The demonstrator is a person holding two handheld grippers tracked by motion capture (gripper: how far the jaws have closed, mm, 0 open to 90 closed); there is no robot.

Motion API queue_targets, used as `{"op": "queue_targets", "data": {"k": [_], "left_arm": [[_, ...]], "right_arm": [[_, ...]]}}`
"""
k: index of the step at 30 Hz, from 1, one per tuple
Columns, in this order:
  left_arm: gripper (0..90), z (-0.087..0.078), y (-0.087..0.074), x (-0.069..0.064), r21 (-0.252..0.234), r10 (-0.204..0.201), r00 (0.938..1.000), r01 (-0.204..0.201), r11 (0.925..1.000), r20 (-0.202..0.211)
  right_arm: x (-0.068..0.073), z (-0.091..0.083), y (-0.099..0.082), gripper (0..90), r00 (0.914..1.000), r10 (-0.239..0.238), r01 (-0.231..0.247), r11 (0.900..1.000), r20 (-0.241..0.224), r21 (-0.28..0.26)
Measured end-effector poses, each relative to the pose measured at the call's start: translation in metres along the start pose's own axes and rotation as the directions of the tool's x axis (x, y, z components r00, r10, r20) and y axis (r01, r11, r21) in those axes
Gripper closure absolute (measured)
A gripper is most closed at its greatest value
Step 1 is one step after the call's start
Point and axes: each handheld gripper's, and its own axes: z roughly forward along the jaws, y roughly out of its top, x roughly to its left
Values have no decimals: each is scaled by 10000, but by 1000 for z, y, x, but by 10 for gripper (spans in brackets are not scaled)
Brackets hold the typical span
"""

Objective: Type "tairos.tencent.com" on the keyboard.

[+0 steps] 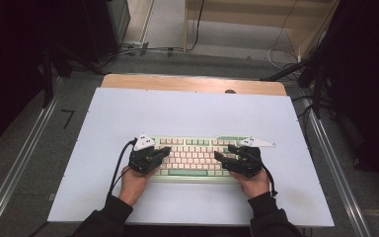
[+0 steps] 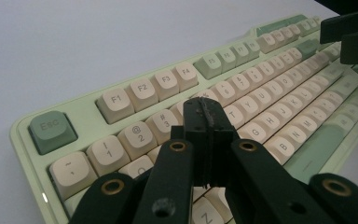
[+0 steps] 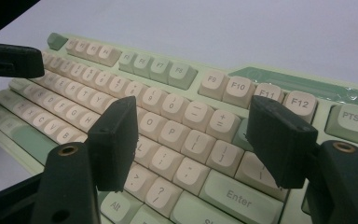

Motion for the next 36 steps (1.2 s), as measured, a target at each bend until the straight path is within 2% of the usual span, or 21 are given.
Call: {"op": "queue_targets", "data": {"k": [9,14,20,23,25,27,29,31,36], "left_arm": [[900,9,-1,3,203,-142,9999,141,9997,83],[900,9,-1,3,241,-280,9991,273,9993,304],[900,5,2,-4,-148,-37,9983,46,9999,586],[900,9,4,-6,-82,293,9986,-289,9995,441],[900,9,3,-7,-113,446,9988,-444,9990,181],[900,7,2,-6,-82,583,9983,-584,9983,-94],[900,5,1,-6,-189,404,9991,-407,9990,-156],[900,5,1,-6,-164,342,9992,-345,9993,-199],[900,13,0,-7,276,312,9992,-306,9992,-246]], "right_arm": [[-1,1,0,323,10000,-19,19,10000,-16,42],[-1,0,0,323,9999,-141,141,9999,-25,19],[-1,-3,1,323,9994,-128,123,9998,-326,-160],[0,-1,1,324,9988,-43,37,9999,-488,-118],[0,1,1,324,9989,-228,224,9997,-416,-99],[0,2,3,327,9987,-191,184,9997,-478,-143],[1,0,6,326,9994,-202,196,9995,-273,-245],[1,-3,7,324,9995,-106,94,9991,-295,-412],[-4,-2,7,324,9998,-42,34,9991,-197,-424]]}}
